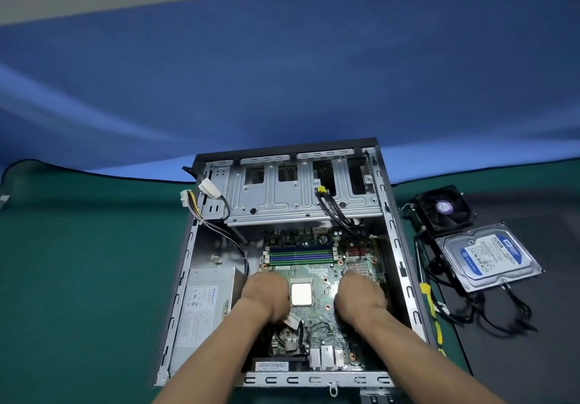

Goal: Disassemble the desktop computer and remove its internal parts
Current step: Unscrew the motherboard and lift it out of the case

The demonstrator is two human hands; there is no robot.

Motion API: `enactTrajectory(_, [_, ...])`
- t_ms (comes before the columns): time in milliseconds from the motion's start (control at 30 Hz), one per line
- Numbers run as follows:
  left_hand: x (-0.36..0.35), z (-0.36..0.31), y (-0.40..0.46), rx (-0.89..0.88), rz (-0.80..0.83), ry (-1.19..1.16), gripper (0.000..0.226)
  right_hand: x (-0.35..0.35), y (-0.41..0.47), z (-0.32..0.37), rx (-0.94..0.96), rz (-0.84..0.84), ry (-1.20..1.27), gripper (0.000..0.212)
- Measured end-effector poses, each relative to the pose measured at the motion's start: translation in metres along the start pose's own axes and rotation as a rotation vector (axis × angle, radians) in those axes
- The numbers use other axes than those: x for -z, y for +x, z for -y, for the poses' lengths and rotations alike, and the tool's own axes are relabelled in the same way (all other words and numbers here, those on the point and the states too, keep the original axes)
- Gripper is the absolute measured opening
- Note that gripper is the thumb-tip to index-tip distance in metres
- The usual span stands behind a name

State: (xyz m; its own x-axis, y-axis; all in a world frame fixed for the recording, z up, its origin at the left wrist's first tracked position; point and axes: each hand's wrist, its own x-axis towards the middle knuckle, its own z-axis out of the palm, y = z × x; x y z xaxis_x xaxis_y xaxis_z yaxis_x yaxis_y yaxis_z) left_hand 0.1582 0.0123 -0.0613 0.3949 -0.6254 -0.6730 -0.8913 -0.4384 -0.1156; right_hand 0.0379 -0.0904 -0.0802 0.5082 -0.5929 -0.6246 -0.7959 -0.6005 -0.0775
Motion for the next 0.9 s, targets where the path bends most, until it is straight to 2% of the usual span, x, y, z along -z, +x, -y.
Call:
enactTrajectory(100, [-0.006, -0.009, 0.009, 0.033, 0.062, 0.097, 0.027, -0.003, -0.004, 0.003, 0.001, -0.06, -0.028, 0.045])
enactTrajectory(200, [-0.011, -0.021, 0.015, 0.15, 0.041, 0.121, 0.046, 0.001, -0.005, 0.003, 0.064, -0.134, -0.054, 0.056])
enactTrajectory(267, [-0.011, -0.027, 0.016, 0.214, 0.019, 0.137, 0.049, 0.003, -0.002, 0.0, 0.057, -0.107, -0.09, 0.05])
enactTrajectory(367, [-0.012, -0.033, 0.022, 0.276, 0.072, 0.088, 0.05, 0.002, -0.001, -0.002, -0.001, -0.033, -0.076, 0.028])
enactTrajectory(433, [-0.008, -0.034, 0.026, 0.354, 0.073, -0.056, 0.049, 0.004, -0.002, 0.0, 0.005, -0.004, -0.081, 0.021])
enactTrajectory(567, [0.004, -0.013, 0.033, 0.526, -0.05, -0.564, 0.055, 0.004, -0.001, 0.002, 0.024, 0.02, -0.217, 0.019])
enactTrajectory(633, [0.007, -0.002, 0.039, 0.597, -0.02, -0.755, 0.056, 0.001, -0.003, 0.002, 0.015, 0.048, -0.267, 0.016])
enactTrajectory(767, [0.006, 0.0, 0.041, 0.633, 0.053, -0.766, 0.05, -0.004, -0.003, 0.0, 0.006, 0.05, -0.172, 0.012])
enactTrajectory(900, [0.007, 0.001, 0.041, 0.629, 0.001, -0.787, 0.029, 0.0, -0.002, 0.002, 0.009, 0.029, -0.082, 0.014])
